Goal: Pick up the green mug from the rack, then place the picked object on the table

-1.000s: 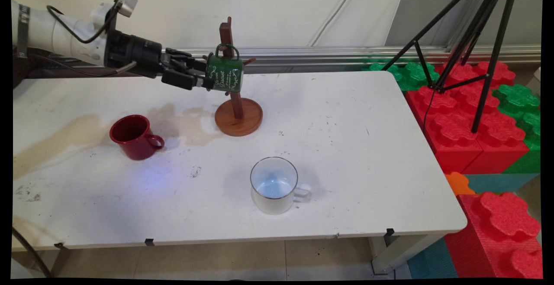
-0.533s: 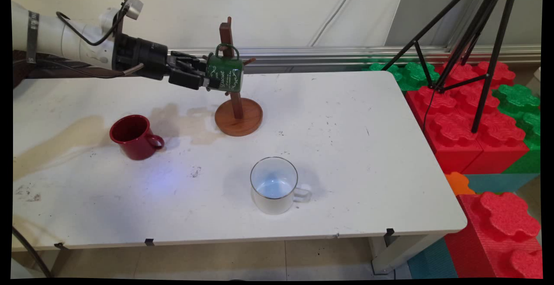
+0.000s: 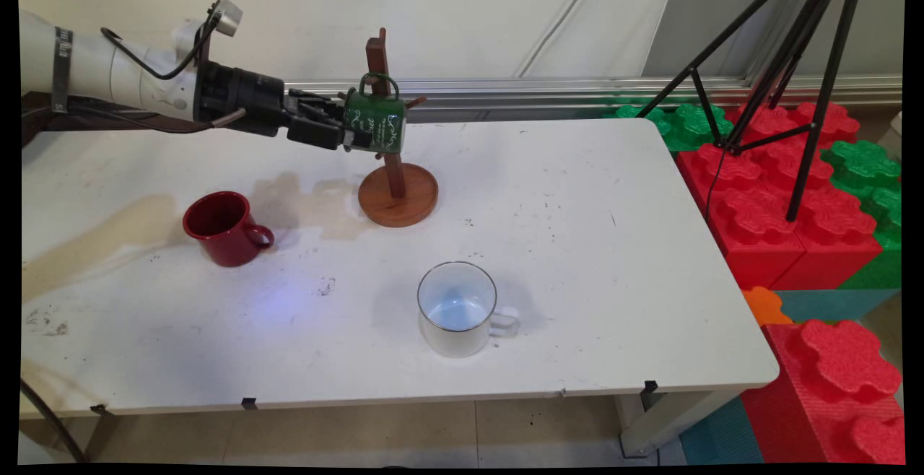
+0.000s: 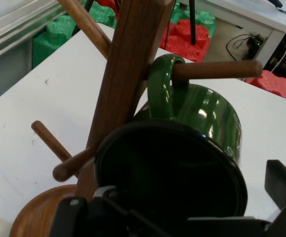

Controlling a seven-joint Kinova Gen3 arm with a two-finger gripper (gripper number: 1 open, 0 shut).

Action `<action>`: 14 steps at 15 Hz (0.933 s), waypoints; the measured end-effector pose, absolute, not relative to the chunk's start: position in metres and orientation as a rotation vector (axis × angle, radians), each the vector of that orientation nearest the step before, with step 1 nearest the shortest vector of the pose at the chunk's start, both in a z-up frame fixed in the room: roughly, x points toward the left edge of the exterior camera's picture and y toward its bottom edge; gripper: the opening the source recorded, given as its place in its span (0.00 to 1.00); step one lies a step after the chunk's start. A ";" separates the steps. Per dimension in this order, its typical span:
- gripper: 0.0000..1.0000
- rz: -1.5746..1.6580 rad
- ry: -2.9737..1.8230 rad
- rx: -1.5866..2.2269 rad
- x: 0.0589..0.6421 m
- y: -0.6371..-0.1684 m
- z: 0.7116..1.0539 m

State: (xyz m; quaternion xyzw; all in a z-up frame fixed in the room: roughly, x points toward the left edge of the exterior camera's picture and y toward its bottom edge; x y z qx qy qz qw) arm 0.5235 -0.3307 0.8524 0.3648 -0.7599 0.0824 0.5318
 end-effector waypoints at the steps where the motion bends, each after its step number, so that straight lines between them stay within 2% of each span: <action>1: 1.00 0.196 -1.810 0.872 0.523 -0.331 0.852; 3: 1.00 0.194 -1.805 0.875 0.522 -0.331 0.850; 4: 0.00 0.195 -1.802 0.876 0.522 -0.331 0.850; 14: 0.00 0.149 -1.779 0.886 0.520 -0.325 0.847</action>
